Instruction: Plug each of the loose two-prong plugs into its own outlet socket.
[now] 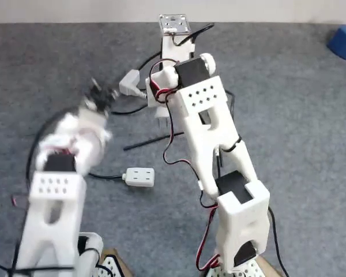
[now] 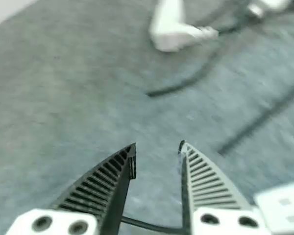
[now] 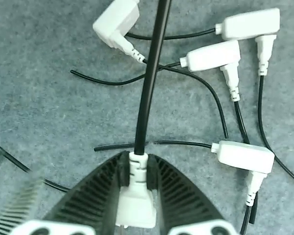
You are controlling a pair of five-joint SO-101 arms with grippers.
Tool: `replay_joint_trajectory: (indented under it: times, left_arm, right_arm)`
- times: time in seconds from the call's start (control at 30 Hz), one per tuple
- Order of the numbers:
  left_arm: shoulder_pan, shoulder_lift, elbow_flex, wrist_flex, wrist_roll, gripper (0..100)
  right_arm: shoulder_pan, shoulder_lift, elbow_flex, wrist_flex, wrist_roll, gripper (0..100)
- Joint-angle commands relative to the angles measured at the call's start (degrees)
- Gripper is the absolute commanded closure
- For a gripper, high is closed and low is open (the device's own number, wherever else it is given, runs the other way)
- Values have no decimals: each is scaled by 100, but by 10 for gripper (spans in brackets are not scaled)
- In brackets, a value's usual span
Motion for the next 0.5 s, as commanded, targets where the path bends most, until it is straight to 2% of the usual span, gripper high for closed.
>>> replay_joint_trajectory:
  times: [0.0,0.07,0.2,0.47]
  left_arm:
    - [136,-945,734,-229,35,762]
    - [154,-1235,1042,-229,18,741]
    - [365,-1886,1657,-229,-510,737]
    - [945,-3081,1798,-229,-325,727]
  right_arm:
    - [13,-101,-286,66,62,992]
    - [13,-101,-286,57,62,992]
    - [22,-101,-286,57,44,992]
    - [-180,215,233,-242,-387,992]
